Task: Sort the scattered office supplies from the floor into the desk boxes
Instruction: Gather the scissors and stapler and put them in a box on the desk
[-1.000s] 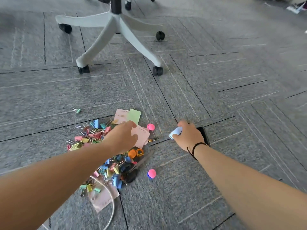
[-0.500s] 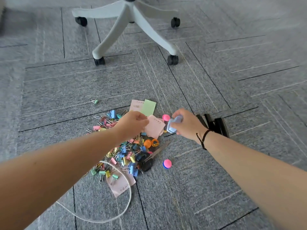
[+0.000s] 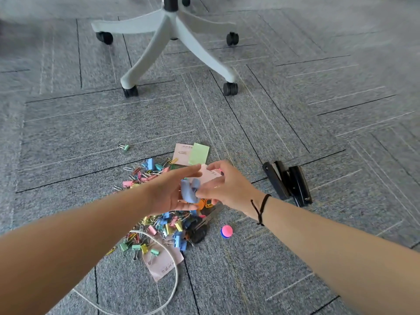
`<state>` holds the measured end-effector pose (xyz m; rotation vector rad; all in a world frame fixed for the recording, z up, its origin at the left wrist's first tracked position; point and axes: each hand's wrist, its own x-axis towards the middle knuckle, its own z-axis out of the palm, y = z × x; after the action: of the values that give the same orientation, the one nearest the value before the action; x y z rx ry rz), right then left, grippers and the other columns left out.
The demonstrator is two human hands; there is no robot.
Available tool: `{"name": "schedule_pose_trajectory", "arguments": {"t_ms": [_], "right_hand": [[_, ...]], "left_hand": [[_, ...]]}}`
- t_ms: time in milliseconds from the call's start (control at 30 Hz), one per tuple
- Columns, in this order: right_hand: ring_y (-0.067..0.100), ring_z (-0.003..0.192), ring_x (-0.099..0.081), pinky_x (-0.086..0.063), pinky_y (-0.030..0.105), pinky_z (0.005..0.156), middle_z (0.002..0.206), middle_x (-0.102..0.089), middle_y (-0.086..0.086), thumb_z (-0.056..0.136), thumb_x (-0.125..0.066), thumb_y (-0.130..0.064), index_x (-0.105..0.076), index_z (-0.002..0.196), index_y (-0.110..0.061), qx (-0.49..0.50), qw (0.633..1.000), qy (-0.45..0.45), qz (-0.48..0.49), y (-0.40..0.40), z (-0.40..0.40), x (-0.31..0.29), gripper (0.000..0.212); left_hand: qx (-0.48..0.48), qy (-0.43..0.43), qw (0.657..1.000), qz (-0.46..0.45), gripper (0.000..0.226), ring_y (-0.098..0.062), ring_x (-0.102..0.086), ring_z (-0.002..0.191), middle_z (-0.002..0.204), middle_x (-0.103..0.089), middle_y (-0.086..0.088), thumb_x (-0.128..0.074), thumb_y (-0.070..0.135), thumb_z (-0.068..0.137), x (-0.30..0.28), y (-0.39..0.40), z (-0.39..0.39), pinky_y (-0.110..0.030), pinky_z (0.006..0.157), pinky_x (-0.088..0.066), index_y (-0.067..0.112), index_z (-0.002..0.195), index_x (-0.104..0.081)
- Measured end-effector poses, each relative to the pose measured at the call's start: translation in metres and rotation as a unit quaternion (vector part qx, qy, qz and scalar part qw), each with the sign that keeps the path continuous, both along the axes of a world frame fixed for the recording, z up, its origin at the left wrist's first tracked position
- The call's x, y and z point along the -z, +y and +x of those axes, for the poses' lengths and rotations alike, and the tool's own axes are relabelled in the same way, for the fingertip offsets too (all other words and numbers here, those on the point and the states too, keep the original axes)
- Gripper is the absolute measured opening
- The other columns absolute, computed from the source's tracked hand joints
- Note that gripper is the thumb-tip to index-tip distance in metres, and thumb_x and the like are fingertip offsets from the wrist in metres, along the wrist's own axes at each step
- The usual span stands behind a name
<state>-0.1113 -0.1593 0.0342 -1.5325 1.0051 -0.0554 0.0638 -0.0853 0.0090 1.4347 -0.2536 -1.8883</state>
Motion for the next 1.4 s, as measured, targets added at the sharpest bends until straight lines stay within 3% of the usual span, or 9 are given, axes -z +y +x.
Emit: {"name": "schedule_pose_trajectory", "arguments": {"t_ms": [167,267,333,500,633,867,1033,1167,1400], "right_hand": [[0.012,0.066,-0.066,-0.050,0.023,0.058,0.089,-0.074,0.003,0.085,-0.077,-0.016,-0.066,0.109,-0.017,-0.093,0.991,0.075,-0.052,-0.007,-0.015,0.015,0.026],[0.006,0.073,-0.059,-0.041,0.020,0.061,0.075,-0.058,-0.018,0.087,-0.072,-0.025,-0.068,0.114,-0.028,-0.280,0.905,0.217,-0.237,-0.006,-0.028,0.032,0.028],[0.010,0.074,-0.054,-0.035,0.022,0.056,0.071,-0.049,-0.019,0.088,-0.068,-0.025,-0.065,0.111,-0.034,-0.294,0.882,0.251,-0.270,-0.001,-0.033,0.042,0.025],[0.019,0.084,-0.056,-0.046,0.032,0.071,0.111,-0.056,-0.005,0.093,-0.063,-0.022,-0.059,0.109,-0.029,-0.308,0.852,0.265,-0.331,0.008,-0.027,0.057,0.018],[0.023,0.081,-0.059,-0.042,0.033,0.066,0.116,-0.049,0.001,0.094,-0.061,-0.015,-0.061,0.111,-0.024,-0.346,0.829,0.271,-0.345,0.012,-0.023,0.061,0.019],[0.012,0.079,-0.062,-0.052,0.030,0.076,0.083,-0.064,-0.011,0.083,-0.076,-0.015,-0.071,0.086,-0.021,-0.362,0.873,0.232,-0.232,-0.015,-0.030,0.040,0.009],[0.007,0.051,-0.051,-0.041,0.019,0.050,0.070,-0.064,0.000,0.080,-0.079,-0.003,-0.067,0.084,-0.011,-0.131,0.987,0.091,0.026,-0.028,-0.035,0.021,0.015],[0.010,0.048,-0.044,-0.034,0.019,0.048,0.070,-0.060,0.006,0.083,-0.072,0.005,-0.063,0.081,-0.013,0.010,0.987,0.005,0.162,-0.030,-0.026,0.016,0.021],[0.011,0.046,-0.049,-0.040,0.022,0.050,0.064,-0.065,0.007,0.081,-0.074,0.009,-0.062,0.087,-0.008,0.158,0.975,-0.021,0.153,-0.028,-0.014,0.016,0.022]], "left_hand": [[-0.030,-0.056,0.998,0.027,0.059,-0.021,-0.059,0.072,0.090,-0.063,-0.010,-0.068,0.054,0.087,-0.001,0.002,0.002,-0.031,0.064,-0.051,0.008,0.123,-0.065],[-0.067,-0.049,0.996,0.038,0.051,-0.019,-0.054,0.073,0.090,-0.058,-0.008,-0.059,0.055,0.093,-0.006,0.005,0.010,-0.027,0.059,-0.045,0.010,0.116,-0.066],[-0.072,-0.040,0.996,0.037,0.046,-0.019,-0.050,0.072,0.091,-0.056,-0.009,-0.060,0.052,0.091,-0.008,0.007,0.016,-0.027,0.056,-0.042,0.012,0.114,-0.064],[-0.071,-0.044,0.995,0.054,0.042,-0.020,-0.048,0.069,0.092,-0.052,-0.010,-0.061,0.051,0.089,-0.010,0.014,0.025,-0.027,0.050,-0.040,0.013,0.108,-0.061],[-0.049,-0.056,0.995,0.066,0.038,-0.020,-0.053,0.060,0.080,-0.058,-0.008,-0.054,0.048,0.092,-0.014,0.018,0.023,-0.027,0.058,-0.040,0.012,0.100,-0.066],[-0.057,-0.053,0.995,0.058,0.043,-0.028,-0.060,0.073,0.089,-0.058,-0.013,-0.052,0.048,0.093,-0.011,0.016,0.021,-0.038,0.074,-0.049,0.009,0.105,-0.065],[-0.055,-0.020,0.997,0.058,0.053,-0.026,-0.057,0.080,0.097,-0.059,-0.013,-0.050,0.058,0.093,-0.006,0.019,0.017,-0.039,0.077,-0.046,0.010,0.116,-0.061],[-0.094,-0.027,0.993,0.062,0.061,-0.026,-0.057,0.078,0.104,-0.061,-0.015,-0.050,0.060,0.095,-0.009,0.016,0.010,-0.034,0.069,-0.051,0.010,0.128,-0.058],[-0.157,-0.069,0.980,0.096,0.049,-0.029,-0.063,0.069,0.093,-0.066,-0.016,-0.054,0.053,0.098,-0.008,0.011,0.004,-0.041,0.069,-0.055,0.008,0.118,-0.058]]}}
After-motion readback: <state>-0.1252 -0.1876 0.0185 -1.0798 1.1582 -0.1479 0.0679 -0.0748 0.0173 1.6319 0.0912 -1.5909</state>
